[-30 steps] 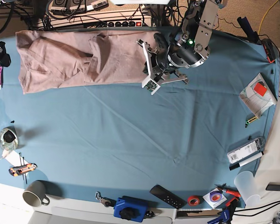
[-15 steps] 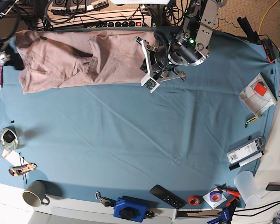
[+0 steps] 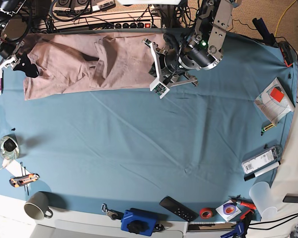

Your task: Fold the T-shirt properly

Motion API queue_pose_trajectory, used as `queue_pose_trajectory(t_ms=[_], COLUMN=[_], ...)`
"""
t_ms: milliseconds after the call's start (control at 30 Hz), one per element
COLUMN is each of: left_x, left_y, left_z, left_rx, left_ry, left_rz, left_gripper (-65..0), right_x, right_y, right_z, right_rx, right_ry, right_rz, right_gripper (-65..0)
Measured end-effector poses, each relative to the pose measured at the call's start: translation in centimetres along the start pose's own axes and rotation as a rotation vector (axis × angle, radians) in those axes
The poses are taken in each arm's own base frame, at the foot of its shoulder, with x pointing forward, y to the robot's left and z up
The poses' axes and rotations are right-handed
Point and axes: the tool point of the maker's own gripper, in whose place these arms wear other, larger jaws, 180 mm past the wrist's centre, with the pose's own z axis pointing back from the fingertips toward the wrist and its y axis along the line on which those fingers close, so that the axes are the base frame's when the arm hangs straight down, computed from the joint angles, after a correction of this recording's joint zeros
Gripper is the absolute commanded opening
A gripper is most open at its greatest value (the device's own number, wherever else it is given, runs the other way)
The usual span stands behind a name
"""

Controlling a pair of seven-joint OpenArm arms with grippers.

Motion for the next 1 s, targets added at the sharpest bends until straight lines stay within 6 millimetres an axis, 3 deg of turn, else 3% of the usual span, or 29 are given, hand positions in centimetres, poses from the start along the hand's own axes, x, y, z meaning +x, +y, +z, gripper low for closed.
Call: queue_pose_trajectory(t_ms=[133, 200, 467, 833, 1000], left_x=[0.2, 0.2, 0.2, 0.2, 0.0], left_y=[0.0, 0.0, 0.0, 0.0, -0.1], left_z=[0.0, 0.0, 0.0, 0.0, 0.0], left_rx=[0.000, 0.000, 0.000, 0.000, -0.002], left_ry=[-0.010, -0.011, -0.010, -0.011, -0.008], left_rz=[0.000, 0.000, 0.000, 0.000, 0.002], left_gripper=[-65.0, -65.0, -65.0, -65.0, -65.0], right_x=[-0.2, -0.3, -1.1, -0.6, 1.4], right_y=[-0.2, -0.5, -1.2, -1.4, -1.6], right_z=[0.0, 0.0, 0.0, 0.6, 0.3], right_rx=[-0.014, -0.034, -0.071, -0.095, -0.167], right_ry=[0.013, 0.028, 0.072, 0.091, 0.151], right_rz=[0.007, 0.020, 0.029, 0.045, 0.122], right_gripper=[-33.4, -36.9, -64.5, -65.0, -65.0])
